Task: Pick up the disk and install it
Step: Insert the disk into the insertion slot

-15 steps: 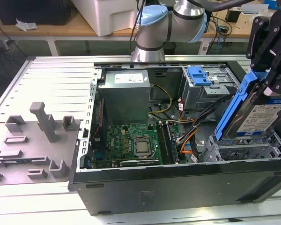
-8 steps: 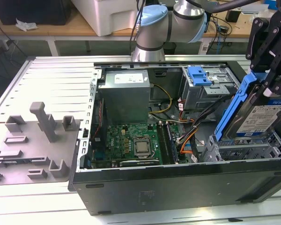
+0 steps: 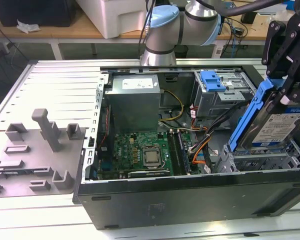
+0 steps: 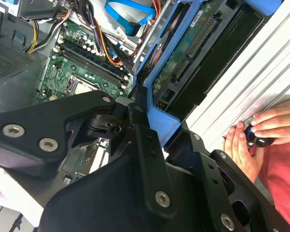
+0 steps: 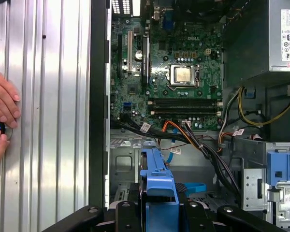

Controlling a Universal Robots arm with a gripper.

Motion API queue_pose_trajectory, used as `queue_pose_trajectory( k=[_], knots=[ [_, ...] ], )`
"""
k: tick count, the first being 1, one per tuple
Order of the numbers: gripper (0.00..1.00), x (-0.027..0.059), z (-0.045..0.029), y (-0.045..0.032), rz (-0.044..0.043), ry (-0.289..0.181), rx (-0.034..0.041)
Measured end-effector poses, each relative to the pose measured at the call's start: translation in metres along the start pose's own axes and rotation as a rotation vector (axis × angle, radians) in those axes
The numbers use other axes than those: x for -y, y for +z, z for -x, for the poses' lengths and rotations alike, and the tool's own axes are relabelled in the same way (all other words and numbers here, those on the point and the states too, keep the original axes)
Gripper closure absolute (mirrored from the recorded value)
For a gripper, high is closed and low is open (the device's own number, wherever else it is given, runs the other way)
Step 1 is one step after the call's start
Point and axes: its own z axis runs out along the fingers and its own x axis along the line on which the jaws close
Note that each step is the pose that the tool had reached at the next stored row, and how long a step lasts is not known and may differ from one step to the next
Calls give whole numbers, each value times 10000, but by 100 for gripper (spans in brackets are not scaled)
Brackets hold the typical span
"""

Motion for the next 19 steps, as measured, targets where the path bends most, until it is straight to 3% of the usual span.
queue_pose_trajectory(
  k=[19],
  knots=[
    [63, 6, -1, 63, 0, -14, 0]
  ],
)
